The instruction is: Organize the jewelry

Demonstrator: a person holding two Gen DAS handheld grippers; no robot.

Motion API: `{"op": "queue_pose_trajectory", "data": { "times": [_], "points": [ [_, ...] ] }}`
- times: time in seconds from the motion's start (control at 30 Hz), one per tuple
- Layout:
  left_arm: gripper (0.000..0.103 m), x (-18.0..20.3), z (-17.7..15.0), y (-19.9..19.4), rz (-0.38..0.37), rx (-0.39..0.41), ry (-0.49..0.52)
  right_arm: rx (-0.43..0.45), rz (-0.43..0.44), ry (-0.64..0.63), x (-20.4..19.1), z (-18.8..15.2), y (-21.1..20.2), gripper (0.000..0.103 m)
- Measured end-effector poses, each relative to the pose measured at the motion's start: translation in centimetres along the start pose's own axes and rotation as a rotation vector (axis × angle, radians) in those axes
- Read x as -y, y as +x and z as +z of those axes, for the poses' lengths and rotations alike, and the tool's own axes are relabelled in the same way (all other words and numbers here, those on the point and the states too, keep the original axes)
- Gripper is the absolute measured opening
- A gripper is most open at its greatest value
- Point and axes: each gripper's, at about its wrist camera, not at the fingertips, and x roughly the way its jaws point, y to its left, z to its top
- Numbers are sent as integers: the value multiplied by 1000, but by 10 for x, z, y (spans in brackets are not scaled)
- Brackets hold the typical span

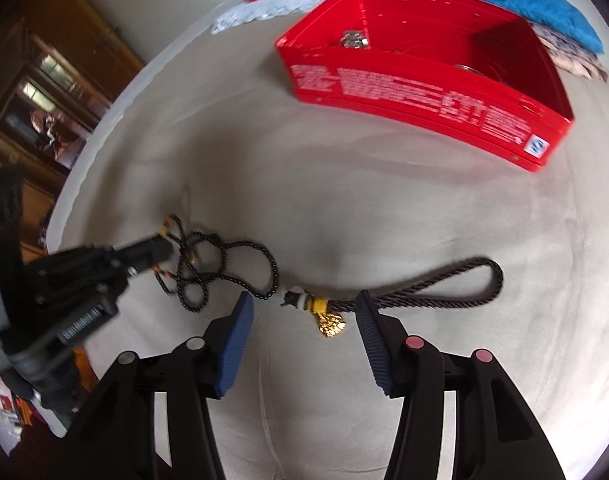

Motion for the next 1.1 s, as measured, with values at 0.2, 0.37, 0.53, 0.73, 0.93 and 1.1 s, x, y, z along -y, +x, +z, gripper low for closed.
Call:
{"op": "queue_pose_trajectory", "data": {
  "times": [0.2, 0.37, 0.53, 0.73, 0.93, 1.1],
  "points": [
    [4, -8, -4, 1, -16, -4, -11, -58, -31, -14, 2, 8, 18, 53],
    [4, -9, -6, 2, -16, 0, -5, -82, -27, -8, 8, 2, 19, 53],
    [4, -10, -6, 6, -18, -3, -8, -96, -99, -67, -4, -3, 21, 53],
    [5, -10, -7, 7, -18, -8, -11, -67, -181, -75, -6, 0, 22, 15],
    [7, -10, -7, 6, -25, -8, -11, -31, -114, 16, 17, -2, 15, 11],
    [42, -3, -6, 11, -17, -14, -6, -26, -82, 53, 31, -5, 11, 11]
  ]
}}
